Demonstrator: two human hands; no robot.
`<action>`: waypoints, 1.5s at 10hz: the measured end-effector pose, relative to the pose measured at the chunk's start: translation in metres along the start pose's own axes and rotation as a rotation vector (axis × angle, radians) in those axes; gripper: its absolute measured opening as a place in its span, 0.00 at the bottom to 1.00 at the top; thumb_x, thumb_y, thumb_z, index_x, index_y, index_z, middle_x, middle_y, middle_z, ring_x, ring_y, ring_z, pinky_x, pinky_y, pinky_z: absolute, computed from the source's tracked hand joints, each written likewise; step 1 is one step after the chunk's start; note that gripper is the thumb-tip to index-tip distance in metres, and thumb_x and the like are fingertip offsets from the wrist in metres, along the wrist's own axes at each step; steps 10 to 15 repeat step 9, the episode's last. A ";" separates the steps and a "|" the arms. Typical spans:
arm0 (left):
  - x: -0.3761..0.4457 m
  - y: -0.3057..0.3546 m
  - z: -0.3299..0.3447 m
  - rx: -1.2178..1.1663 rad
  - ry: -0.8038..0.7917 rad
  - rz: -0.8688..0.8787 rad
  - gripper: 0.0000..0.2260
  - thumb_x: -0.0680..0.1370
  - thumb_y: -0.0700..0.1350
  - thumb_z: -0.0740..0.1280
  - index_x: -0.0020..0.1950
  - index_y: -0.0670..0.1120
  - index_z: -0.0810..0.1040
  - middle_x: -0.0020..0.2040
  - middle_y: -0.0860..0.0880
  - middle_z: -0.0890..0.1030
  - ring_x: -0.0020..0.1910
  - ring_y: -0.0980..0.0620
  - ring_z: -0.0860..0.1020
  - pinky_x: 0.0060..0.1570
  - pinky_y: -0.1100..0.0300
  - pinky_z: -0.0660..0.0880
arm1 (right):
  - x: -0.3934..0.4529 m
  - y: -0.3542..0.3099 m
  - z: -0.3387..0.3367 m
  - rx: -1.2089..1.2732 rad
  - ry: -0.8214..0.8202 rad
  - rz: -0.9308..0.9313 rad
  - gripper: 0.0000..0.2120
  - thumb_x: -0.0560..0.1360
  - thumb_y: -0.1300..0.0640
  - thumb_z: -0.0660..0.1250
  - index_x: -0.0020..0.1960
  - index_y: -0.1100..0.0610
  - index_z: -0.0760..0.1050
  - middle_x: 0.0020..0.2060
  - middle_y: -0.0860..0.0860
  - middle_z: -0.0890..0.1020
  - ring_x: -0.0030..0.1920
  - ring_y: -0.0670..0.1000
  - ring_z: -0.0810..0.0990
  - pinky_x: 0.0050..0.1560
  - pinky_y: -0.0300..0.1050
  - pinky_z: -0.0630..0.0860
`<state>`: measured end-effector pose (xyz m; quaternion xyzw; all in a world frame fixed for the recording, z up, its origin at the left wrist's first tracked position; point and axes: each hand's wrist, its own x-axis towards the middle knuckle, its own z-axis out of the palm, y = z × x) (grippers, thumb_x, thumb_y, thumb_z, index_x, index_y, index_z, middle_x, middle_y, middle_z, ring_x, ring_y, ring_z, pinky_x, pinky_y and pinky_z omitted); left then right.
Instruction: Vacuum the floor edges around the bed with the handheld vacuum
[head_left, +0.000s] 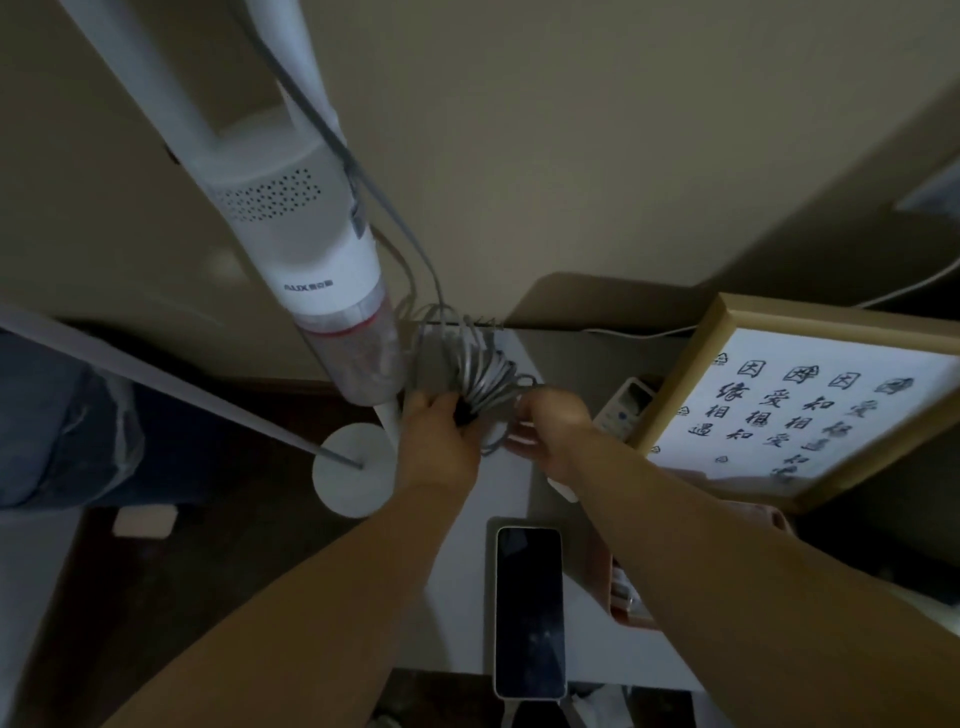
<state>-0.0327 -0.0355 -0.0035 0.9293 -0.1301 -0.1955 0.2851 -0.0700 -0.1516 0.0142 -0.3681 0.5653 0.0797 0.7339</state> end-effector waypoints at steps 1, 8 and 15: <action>0.000 0.008 -0.001 0.115 0.054 0.147 0.10 0.76 0.43 0.67 0.56 0.43 0.77 0.58 0.43 0.71 0.54 0.42 0.74 0.54 0.53 0.72 | -0.001 -0.003 0.000 0.166 -0.089 -0.009 0.18 0.72 0.72 0.51 0.55 0.63 0.74 0.51 0.59 0.77 0.49 0.58 0.76 0.50 0.54 0.77; -0.004 -0.048 -0.005 0.074 -0.389 0.251 0.18 0.80 0.36 0.62 0.70 0.40 0.71 0.67 0.42 0.73 0.66 0.44 0.72 0.60 0.71 0.60 | -0.002 0.011 0.002 -0.438 0.112 -0.156 0.18 0.78 0.58 0.60 0.66 0.64 0.71 0.63 0.61 0.76 0.52 0.57 0.77 0.60 0.54 0.76; -0.016 -0.037 -0.030 0.027 -0.370 0.196 0.17 0.80 0.38 0.62 0.69 0.40 0.72 0.68 0.43 0.73 0.67 0.46 0.71 0.60 0.73 0.59 | -0.032 0.004 0.004 -0.457 0.084 -0.138 0.18 0.78 0.62 0.60 0.68 0.63 0.69 0.48 0.58 0.77 0.43 0.53 0.74 0.54 0.50 0.75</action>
